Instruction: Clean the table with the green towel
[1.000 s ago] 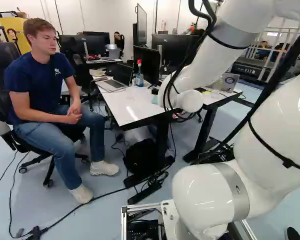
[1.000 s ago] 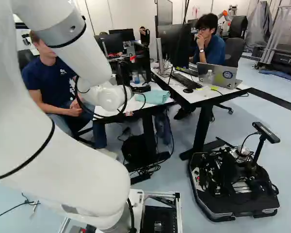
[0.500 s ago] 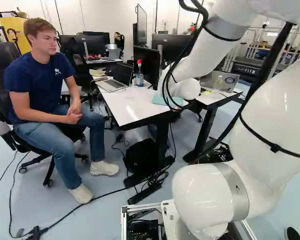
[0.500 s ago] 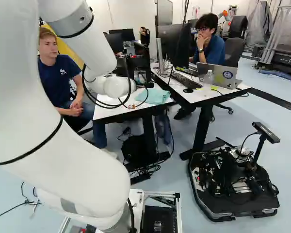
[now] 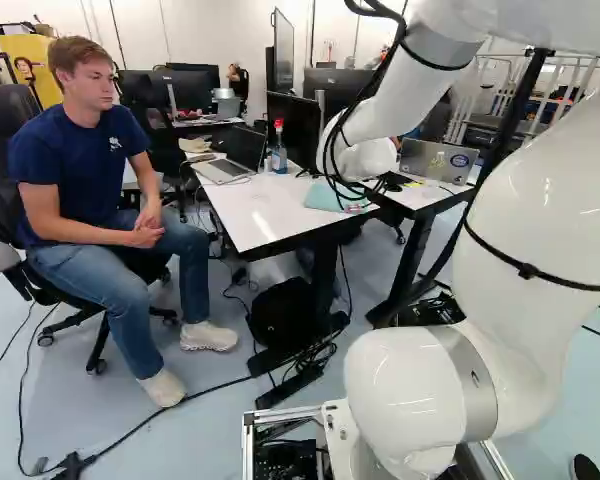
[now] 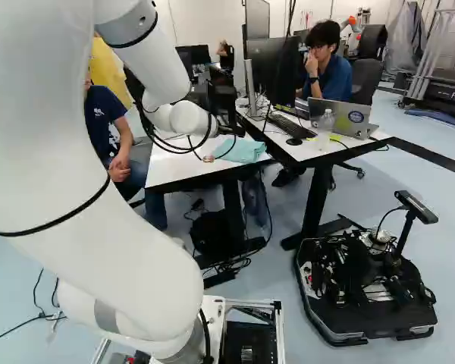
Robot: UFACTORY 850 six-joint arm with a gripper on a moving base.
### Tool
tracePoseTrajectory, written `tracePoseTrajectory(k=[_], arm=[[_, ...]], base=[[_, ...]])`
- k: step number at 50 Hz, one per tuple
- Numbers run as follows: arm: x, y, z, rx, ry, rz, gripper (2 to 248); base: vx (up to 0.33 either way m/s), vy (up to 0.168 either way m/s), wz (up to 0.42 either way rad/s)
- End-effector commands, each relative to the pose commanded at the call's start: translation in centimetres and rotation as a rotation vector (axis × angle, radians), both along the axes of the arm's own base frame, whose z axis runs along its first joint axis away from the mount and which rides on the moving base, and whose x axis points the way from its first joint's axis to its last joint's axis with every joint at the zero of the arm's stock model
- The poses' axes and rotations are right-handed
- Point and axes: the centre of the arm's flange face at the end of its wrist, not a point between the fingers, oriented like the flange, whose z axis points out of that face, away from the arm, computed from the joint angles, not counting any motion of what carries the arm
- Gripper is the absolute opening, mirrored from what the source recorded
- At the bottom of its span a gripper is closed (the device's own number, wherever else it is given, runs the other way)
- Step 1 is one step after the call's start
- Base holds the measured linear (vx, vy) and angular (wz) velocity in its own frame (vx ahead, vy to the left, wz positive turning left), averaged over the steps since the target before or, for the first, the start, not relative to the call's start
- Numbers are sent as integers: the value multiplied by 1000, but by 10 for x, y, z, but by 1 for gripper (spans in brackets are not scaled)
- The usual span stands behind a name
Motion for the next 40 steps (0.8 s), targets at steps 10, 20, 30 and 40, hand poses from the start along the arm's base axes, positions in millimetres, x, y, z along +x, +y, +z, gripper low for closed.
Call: tracePoseTrajectory(k=[10,20,30,40], arm=[[14,-5,5,25,58,-19,247],[27,-9,10,53,116,-36,247],[40,-13,15,82,172,-51,247],[52,-17,20,112,227,-63,247]], base=[[0,0,0],[0,0,0],[0,0,0],[0,0,0]])
